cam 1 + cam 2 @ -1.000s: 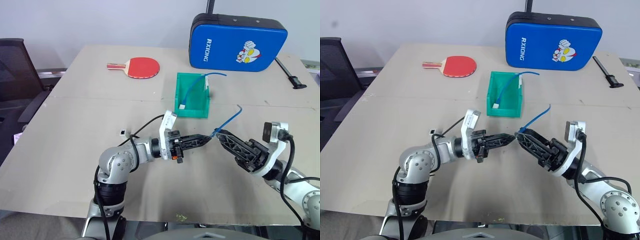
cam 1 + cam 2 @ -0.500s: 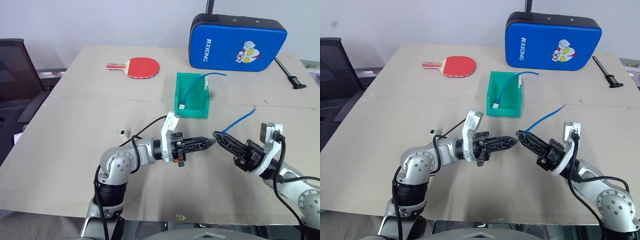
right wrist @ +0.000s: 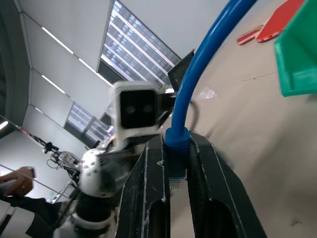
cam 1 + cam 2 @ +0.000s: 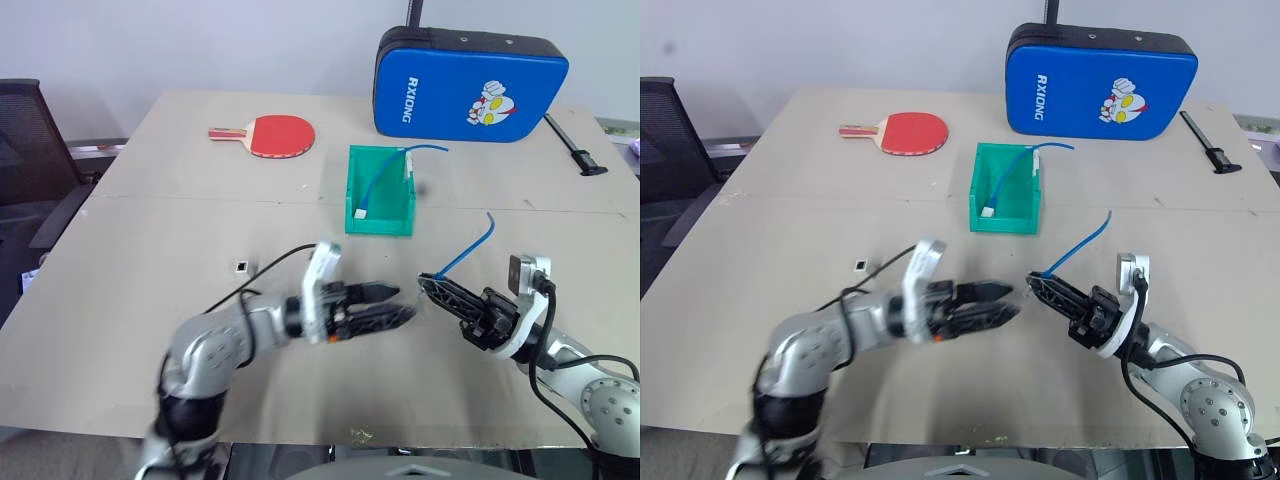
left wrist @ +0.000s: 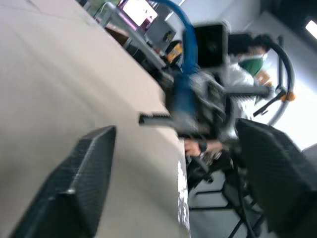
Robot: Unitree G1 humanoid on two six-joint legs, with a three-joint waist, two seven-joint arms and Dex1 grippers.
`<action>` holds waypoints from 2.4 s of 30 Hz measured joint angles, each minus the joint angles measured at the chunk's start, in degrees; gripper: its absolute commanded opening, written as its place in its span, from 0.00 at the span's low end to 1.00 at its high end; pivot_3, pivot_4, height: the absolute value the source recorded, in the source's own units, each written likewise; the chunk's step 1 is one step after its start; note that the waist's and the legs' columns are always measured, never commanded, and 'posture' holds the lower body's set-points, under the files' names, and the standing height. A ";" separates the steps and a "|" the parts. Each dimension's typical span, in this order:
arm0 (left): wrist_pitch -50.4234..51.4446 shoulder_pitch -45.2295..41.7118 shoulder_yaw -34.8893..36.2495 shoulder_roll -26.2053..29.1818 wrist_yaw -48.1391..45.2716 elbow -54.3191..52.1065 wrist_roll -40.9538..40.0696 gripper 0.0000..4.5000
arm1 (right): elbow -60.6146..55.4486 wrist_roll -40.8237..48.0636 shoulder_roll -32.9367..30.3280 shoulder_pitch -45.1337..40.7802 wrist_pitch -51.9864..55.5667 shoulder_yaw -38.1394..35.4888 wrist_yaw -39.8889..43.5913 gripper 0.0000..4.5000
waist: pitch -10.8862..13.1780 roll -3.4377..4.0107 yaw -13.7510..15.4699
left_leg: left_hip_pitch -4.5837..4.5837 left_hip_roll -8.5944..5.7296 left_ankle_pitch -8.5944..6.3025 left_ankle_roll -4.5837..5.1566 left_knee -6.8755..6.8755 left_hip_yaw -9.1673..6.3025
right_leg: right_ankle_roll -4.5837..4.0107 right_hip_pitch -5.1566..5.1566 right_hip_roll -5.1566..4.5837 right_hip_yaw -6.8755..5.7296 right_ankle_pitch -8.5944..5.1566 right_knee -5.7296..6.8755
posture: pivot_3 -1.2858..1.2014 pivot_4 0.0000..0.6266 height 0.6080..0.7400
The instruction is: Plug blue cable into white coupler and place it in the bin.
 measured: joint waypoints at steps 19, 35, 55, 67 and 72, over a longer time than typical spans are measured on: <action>-47.96 27.90 4.08 -13.94 38.90 4.43 55.78 0.82 | 4.66 -21.97 4.37 -12.53 -10.84 5.76 5.55 0.00 | -0.02 -0.01 0.59 | -0.16 -0.09 0.00 0.00 -0.10 0.02 | -0.29 -0.17 -0.45 -0.12 -0.07 -0.09 | 0.52 0.24 0.92; -51.39 16.31 4.70 -17.75 40.68 15.81 56.38 0.10 | 0.95 -28.17 4.09 -11.20 -14.19 7.04 7.24 0.00 | -0.22 0.21 0.43 | -0.10 -0.09 0.00 0.01 -0.06 0.01 | -0.05 -0.11 -0.50 -0.21 0.07 -0.01 | 0.52 0.24 0.92; -52.98 -4.20 -5.89 -13.03 27.18 13.95 56.40 0.08 | 18.77 -55.28 18.74 -33.99 -33.47 19.50 1.54 0.00 | -0.17 0.16 0.27 | -0.21 -0.08 0.24 -0.39 0.06 0.02 | -0.04 -0.25 -0.05 -0.44 0.09 0.20 | 0.52 0.24 0.92; -53.15 -5.33 -8.48 -14.15 27.16 12.17 57.63 0.08 | 23.55 -59.99 21.99 -35.31 -38.56 19.59 -0.89 0.00 | -0.16 0.17 0.27 | -0.23 -0.07 0.11 -0.17 -0.07 0.01 | -0.03 -0.28 -0.10 -0.44 0.09 0.18 | 0.52 0.24 0.92; -52.76 -4.83 -8.71 -14.21 27.14 12.16 58.26 0.08 | 23.54 -62.37 21.15 -35.27 -38.42 20.15 -0.98 0.00 | -0.16 0.17 0.27 | -0.20 -0.08 0.11 -0.17 -0.07 0.00 | -0.04 -0.28 -0.08 -0.44 0.09 0.25 | 0.52 0.24 0.92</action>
